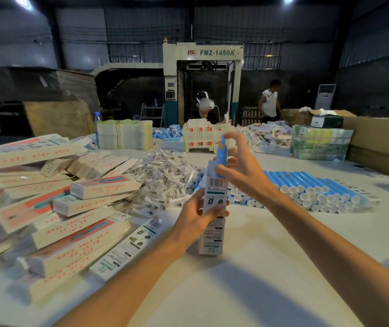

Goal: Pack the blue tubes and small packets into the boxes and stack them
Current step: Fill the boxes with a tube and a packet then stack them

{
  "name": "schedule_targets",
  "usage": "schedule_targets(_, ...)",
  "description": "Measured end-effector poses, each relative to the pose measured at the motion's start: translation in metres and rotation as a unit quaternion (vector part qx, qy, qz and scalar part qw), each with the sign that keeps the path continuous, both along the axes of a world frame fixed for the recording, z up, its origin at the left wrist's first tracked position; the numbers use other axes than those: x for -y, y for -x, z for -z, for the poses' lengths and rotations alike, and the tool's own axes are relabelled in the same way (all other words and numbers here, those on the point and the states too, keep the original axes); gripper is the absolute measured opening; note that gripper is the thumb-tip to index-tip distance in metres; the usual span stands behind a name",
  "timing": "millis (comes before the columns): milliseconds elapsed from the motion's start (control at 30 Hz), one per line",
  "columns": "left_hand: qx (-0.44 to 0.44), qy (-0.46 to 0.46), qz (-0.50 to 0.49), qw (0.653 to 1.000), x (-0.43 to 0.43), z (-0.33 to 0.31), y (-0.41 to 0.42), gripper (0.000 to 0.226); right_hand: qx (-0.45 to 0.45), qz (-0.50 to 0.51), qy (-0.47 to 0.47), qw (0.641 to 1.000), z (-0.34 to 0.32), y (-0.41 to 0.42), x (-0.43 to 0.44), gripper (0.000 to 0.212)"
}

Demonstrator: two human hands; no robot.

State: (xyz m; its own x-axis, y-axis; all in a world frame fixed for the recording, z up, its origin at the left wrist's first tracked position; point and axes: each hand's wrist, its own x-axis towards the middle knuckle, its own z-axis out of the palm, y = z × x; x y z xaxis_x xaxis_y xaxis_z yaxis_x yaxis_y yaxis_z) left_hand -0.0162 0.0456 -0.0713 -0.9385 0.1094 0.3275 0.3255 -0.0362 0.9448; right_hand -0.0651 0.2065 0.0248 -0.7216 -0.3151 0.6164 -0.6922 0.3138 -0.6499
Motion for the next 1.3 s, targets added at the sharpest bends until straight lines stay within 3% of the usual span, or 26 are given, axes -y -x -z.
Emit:
schedule_targets(133, 0.003, -0.028, -0.035, 0.999, 0.002, 0.005, 0.004, 0.028, -0.053, 0.039, -0.063, 0.996, 0.031, 0.006, 0.008, 0.017)
schedule_targets(267, 0.01, -0.074, -0.163, 0.984, 0.011, 0.011, 0.008, 0.023, -0.067, 0.048, -0.035, 0.996, 0.057, 0.028, 0.028, 0.016)
schedule_targets(467, -0.01, -0.09, -0.347, 0.933, 0.042, 0.017, 0.018, 0.032, -0.063, 0.059, -0.264, 0.961, 0.108, 0.076, 0.071, 0.033)
schedule_targets(600, -0.034, -0.096, -0.378, 0.92, 0.053, 0.015, 0.023, 0.049, -0.156, 0.085, -0.348, 0.92, 0.132, 0.092, 0.098, 0.039)
schedule_targets(767, -0.05, -0.085, -0.363, 0.927, 0.054, 0.016, 0.026, 0.043, -0.227, 0.122, -0.378, 0.889, 0.14, 0.097, 0.108, 0.027)
schedule_targets(867, -0.036, -0.094, -0.342, 0.934, 0.054, 0.018, 0.028, 0.036, -0.236, 0.123, -0.324, 0.908, 0.136, 0.092, 0.106, 0.019)
schedule_targets(1000, -0.013, -0.136, -0.248, 0.959, 0.049, 0.018, 0.03, 0.034, -0.097, 0.134, -0.106, 0.98, 0.11, 0.076, 0.09, 0.007)
schedule_targets(1100, 0.012, -0.112, -0.153, 0.982, 0.041, 0.019, 0.03, 0.043, -0.053, 0.156, 0.056, 0.985, 0.071, 0.061, 0.059, 0.009)
schedule_targets(1167, 0.011, -0.042, -0.113, 0.993, 0.037, 0.02, 0.029, 0.054, -0.048, 0.128, 0.165, 0.977, 0.038, 0.045, 0.036, 0.033)
schedule_targets(1233, 0.006, -0.018, -0.074, 0.997, 0.032, 0.019, 0.025, 0.064, -0.066, 0.079, 0.228, 0.968, 0.006, 0.028, 0.017, 0.038)
schedule_targets(1300, -0.005, -0.019, -0.039, 0.999, 0.028, 0.017, 0.022, 0.057, -0.089, 0.04, 0.236, 0.967, -0.019, 0.011, 0.008, 0.032)
